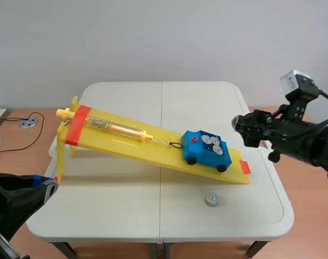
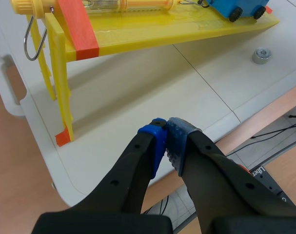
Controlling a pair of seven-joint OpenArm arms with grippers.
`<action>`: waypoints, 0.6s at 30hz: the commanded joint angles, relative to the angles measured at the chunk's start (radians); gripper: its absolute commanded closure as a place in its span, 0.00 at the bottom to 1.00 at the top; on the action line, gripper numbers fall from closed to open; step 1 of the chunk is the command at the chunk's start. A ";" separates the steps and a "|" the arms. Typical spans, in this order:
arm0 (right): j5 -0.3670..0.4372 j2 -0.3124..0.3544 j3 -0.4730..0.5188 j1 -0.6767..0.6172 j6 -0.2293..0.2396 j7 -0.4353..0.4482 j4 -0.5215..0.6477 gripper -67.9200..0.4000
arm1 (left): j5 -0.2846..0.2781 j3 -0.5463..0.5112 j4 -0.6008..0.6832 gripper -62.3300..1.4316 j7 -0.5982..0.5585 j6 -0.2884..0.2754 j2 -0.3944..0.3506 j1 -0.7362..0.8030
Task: Place the four metal weights on the blue cart on the ramp.
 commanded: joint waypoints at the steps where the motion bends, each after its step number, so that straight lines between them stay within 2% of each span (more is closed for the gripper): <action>1: 0.105 0.101 0.014 0.032 0.105 0.126 0.196 0.68 | -0.074 -0.016 0.072 0.93 -0.096 -0.026 0.008 -0.022; 4: 0.105 0.162 0.014 -0.031 0.125 0.123 0.267 0.68 | -0.074 -0.016 0.072 0.93 -0.096 -0.026 0.008 -0.022; 11: 0.104 0.278 0.015 -0.205 0.124 0.105 0.426 0.67 | -0.074 -0.016 0.072 0.93 -0.096 -0.026 0.008 -0.022; 18: 0.096 0.303 0.031 -0.356 0.121 0.081 0.539 0.67 | -0.074 -0.016 0.072 0.93 -0.096 -0.025 0.008 -0.022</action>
